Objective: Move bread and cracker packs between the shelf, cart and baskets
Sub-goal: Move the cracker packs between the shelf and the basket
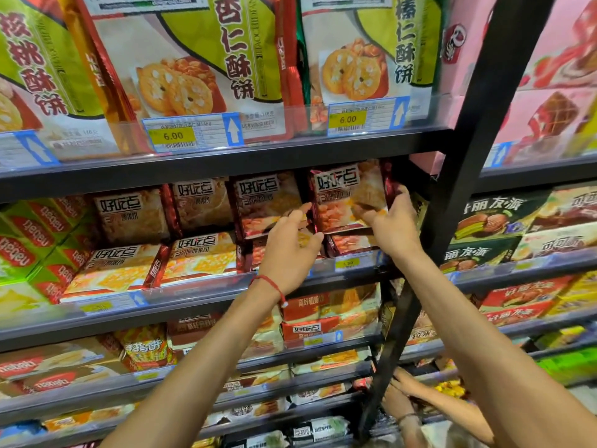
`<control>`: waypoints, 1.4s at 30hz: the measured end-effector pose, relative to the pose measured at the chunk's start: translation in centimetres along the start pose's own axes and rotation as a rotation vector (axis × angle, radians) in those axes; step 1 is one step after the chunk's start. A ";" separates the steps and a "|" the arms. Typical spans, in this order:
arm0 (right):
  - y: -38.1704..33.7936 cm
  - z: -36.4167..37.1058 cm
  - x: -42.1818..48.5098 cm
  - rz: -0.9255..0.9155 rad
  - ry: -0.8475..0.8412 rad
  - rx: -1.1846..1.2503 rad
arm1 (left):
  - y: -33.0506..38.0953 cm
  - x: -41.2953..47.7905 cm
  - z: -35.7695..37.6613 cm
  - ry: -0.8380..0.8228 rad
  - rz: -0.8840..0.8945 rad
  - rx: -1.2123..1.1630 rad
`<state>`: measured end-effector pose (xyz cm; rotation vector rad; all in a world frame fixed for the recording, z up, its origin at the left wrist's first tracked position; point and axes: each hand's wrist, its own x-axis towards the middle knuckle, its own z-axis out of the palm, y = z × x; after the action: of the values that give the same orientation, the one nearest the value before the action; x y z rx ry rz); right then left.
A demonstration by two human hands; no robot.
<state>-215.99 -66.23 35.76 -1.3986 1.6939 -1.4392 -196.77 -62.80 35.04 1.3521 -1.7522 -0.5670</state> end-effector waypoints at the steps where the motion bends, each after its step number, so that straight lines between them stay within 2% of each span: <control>1: -0.1 0.2 0.5 0.030 0.005 -0.072 | -0.1 -0.2 -0.2 -0.018 0.028 0.073; 7: 0.7 1.4 2.1 0.141 -0.034 -0.440 | -1.1 -1.5 -1.2 -0.057 0.114 0.450; 12: 0.7 1.5 1.6 0.124 0.006 -0.582 | -1.0 -2.1 -1.3 -0.085 0.183 0.647; 15: 1.2 0.9 -0.3 -0.099 -0.021 -0.669 | -0.5 -2.8 -1.4 -0.067 0.163 0.727; 18: 1.6 0.4 -3.1 -0.374 -0.068 -0.597 | -0.3 -4.1 -1.9 -0.030 0.151 0.811; 24: 2.4 -0.1 -8.3 -0.722 -0.313 -0.586 | -0.4 -9.4 -3.5 -0.038 0.070 1.026; 32: 2.4 3.4 -16.0 -1.009 -0.617 -0.764 | -2.9 -21.5 -6.3 -0.070 -0.146 1.142; 42: -1.7 14.1 -31.0 -1.367 -0.934 -0.636 | -6.4 -38.9 -14.3 0.016 -0.600 1.176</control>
<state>-192.68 -43.37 25.91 -3.1852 0.4198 -0.3350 -178.46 -26.42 25.03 2.7051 -1.6628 0.2898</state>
